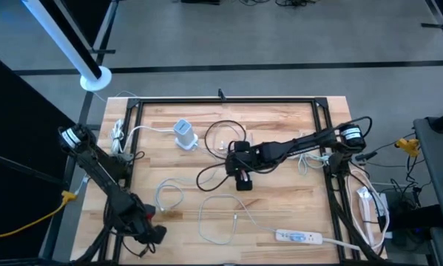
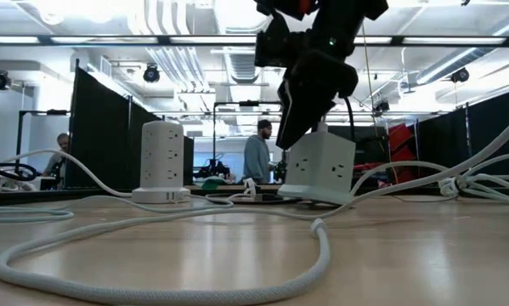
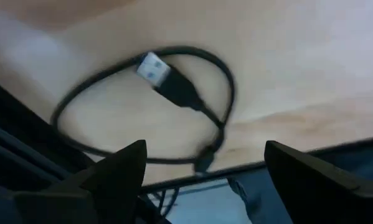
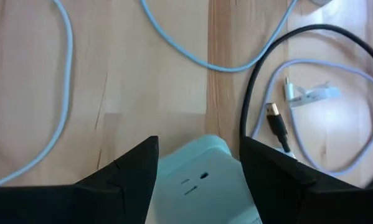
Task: Insert USB
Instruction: Insert the black charger cable into the top white outlet extension
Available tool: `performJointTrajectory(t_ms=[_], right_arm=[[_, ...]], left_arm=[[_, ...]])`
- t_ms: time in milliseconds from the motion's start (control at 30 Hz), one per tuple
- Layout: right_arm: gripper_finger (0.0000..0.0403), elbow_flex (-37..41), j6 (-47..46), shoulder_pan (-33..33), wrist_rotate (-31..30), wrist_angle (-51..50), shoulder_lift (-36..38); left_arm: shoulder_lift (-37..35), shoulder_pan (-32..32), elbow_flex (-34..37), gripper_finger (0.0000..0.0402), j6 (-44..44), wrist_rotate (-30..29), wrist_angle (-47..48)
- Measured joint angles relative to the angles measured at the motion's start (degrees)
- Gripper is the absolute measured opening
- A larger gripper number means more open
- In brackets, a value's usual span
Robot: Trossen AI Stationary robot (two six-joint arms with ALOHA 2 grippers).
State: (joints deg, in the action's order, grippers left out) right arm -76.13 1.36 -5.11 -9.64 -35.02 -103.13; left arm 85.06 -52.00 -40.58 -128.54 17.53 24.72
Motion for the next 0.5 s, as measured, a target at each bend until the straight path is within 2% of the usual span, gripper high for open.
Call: performJointTrajectory(t_ms=[267, 367, 500], right_arm=[[0.0208, 1.43, -1.36, -0.26, -0.03, 1.10, -0.07], [0.0208, 1.48, -0.51, -0.71, -0.41, 1.03, 0.21], [0.0208, 1.52, 1.24, -1.02, -1.40, 1.17, 2.53]], left_arm=[[-0.18, -1.22, 5.79, 0.0276, -2.77, -3.21, -7.92], [-0.12, -1.29, 7.01, 0.0203, -4.09, -3.93, -12.04], [-0.30, -1.34, 7.93, 0.0063, -3.22, -3.57, -11.07]])
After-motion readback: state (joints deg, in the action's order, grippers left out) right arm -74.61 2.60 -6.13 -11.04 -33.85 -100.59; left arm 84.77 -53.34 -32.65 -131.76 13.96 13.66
